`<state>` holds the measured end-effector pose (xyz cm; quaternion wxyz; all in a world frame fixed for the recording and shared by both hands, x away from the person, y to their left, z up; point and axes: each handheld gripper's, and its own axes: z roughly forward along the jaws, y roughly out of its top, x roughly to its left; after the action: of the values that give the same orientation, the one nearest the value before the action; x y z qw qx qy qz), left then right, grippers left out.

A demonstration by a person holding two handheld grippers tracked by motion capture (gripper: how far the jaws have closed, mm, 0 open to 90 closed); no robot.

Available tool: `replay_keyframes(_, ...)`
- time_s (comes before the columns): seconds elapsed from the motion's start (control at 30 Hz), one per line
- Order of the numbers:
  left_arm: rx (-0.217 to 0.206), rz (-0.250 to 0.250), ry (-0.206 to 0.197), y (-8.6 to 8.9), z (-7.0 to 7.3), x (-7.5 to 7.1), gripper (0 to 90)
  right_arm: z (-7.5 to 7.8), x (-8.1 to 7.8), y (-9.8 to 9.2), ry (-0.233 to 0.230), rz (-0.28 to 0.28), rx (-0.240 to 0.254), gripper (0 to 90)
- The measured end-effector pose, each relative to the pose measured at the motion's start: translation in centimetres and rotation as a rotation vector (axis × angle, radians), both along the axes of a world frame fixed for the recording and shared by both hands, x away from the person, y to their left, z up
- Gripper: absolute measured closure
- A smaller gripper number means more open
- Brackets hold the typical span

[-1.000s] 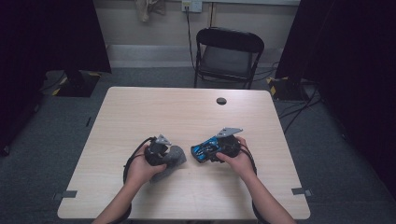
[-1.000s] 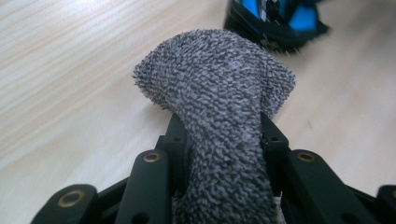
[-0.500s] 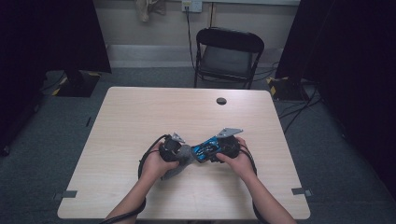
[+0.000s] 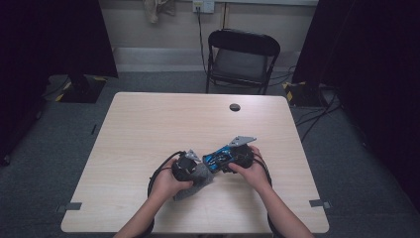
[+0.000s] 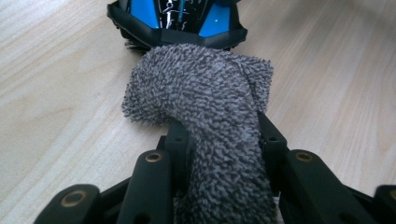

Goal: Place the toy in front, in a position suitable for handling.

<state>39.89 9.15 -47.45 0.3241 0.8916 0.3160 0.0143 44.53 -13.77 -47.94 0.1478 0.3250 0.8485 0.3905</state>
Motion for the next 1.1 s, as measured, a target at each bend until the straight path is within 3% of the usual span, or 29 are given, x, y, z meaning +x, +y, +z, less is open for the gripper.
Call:
replay_keyframes(0.17,0.003,0.04,-0.015,1.2,0.4,0.5,65.2,-0.1,0.0,0.0,-0.003,0.001,0.006,15.6)
replay_keyframes(0.3,-0.018,0.099,-0.053,2.7,1.4,1.7,65.2,-0.1,-0.1,0.0,-0.006,0.0,0.009,15.6)
replay_keyframes(0.37,-0.022,0.135,-0.097,3.2,1.7,2.7,65.2,-0.1,-0.1,0.0,-0.008,-0.001,0.012,15.5)
replay_keyframes(0.43,-0.024,0.153,-0.106,3.3,1.6,3.2,65.1,-0.2,-0.1,0.0,-0.01,0.0,0.014,15.5)
replay_keyframes(0.6,0.003,0.172,-0.099,2.9,1.0,3.8,64.9,-0.2,-0.1,0.0,-0.01,0.0,0.015,15.5)
replay_keyframes(0.83,-0.012,0.162,-0.081,2.1,0.0,3.9,64.9,-0.2,-0.1,-0.1,-0.01,0.0,0.015,15.5)
replay_keyframes(1.1,-0.018,0.164,-0.067,2.2,-0.1,3.7,64.9,-0.2,-0.1,-0.1,-0.011,0.0,0.016,15.5)
